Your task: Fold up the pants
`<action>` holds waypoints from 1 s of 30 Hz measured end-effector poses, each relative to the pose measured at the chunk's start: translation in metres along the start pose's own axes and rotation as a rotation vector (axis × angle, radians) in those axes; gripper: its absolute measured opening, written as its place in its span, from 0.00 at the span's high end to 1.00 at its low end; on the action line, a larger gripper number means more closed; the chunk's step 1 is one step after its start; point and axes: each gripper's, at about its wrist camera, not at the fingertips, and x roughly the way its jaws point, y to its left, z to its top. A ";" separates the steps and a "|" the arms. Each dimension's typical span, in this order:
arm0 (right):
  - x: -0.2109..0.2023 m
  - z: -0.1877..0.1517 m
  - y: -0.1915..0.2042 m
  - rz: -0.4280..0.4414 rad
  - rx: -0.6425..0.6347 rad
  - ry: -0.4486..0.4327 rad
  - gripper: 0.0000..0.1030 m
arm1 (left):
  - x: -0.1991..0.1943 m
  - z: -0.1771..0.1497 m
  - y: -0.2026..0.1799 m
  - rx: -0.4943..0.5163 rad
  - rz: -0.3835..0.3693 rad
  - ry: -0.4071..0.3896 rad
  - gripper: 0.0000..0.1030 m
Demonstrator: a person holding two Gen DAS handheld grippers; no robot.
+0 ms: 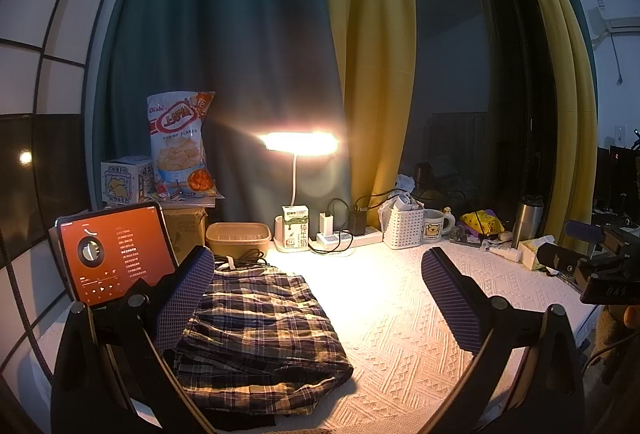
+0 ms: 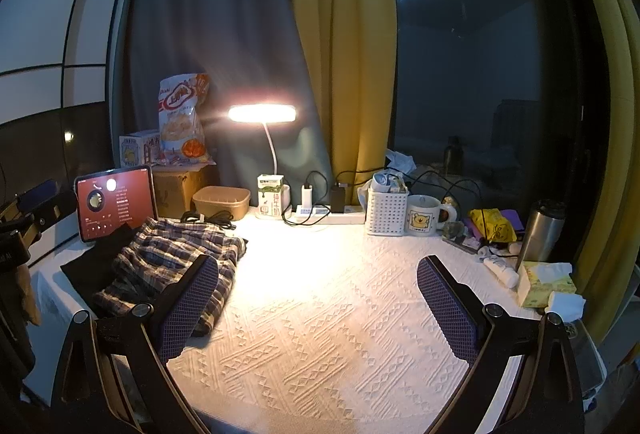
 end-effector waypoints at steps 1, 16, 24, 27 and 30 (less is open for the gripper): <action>0.000 0.000 0.000 0.001 0.000 0.000 0.02 | 0.000 0.000 0.000 0.000 0.001 0.000 0.01; 0.001 0.000 -0.001 0.003 -0.001 0.003 0.02 | 0.000 -0.001 0.001 -0.002 -0.002 0.007 0.01; 0.000 -0.003 0.000 0.004 -0.003 0.005 0.02 | 0.002 -0.001 0.001 -0.003 -0.006 0.011 0.01; 0.001 -0.004 0.001 0.006 -0.003 0.008 0.02 | 0.003 -0.002 0.002 -0.003 -0.006 0.016 0.01; 0.001 -0.008 0.001 0.008 -0.005 0.012 0.02 | 0.003 -0.002 0.002 -0.002 -0.007 0.015 0.01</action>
